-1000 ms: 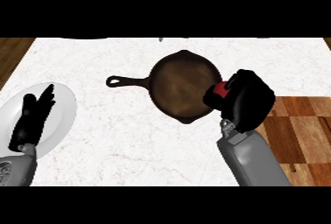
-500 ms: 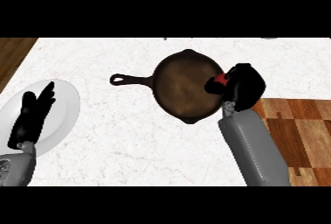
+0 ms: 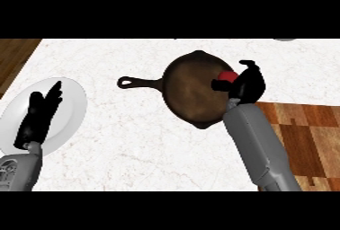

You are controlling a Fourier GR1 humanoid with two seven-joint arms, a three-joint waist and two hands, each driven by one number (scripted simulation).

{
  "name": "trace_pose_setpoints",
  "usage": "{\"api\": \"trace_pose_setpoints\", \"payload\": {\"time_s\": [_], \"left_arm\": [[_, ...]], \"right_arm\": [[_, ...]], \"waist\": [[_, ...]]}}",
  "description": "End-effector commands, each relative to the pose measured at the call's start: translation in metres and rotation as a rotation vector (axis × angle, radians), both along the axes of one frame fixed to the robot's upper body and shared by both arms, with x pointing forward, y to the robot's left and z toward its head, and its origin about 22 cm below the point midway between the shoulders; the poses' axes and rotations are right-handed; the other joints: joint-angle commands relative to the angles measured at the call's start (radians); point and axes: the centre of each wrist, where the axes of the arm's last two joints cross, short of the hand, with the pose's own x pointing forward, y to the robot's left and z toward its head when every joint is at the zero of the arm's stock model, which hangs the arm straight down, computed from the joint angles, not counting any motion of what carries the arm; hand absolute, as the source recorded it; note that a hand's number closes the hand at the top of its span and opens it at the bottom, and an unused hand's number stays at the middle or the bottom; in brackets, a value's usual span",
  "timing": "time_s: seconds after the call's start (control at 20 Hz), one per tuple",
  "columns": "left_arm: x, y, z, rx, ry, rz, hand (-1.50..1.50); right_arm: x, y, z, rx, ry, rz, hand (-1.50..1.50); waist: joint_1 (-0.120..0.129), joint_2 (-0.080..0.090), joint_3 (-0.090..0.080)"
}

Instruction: Pick the tomato from the cutting board and place it in the pan

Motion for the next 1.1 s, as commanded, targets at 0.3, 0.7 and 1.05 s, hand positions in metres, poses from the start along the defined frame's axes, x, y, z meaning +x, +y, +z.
{"api": "trace_pose_setpoints", "payload": {"time_s": [0.3, 0.7, 1.05], "left_arm": [[0.006, -0.007, -0.005, 0.031, -0.014, 0.010, 0.00], [-0.005, 0.005, -0.017, -0.007, 0.026, 0.036, 0.00], [-0.019, 0.040, -0.005, 0.005, 0.045, 0.093, 0.00]], "right_arm": [[0.024, 0.013, 0.001, 0.067, -0.292, -0.107, -1.50], [0.026, 0.015, -0.012, 0.086, -0.453, -0.237, -1.50], [0.019, 0.011, -0.023, 0.118, -0.466, -0.293, -1.50]], "waist": [[-0.009, 0.001, -0.001], [-0.035, -0.019, -0.004], [-0.103, -0.053, -0.007]]}}
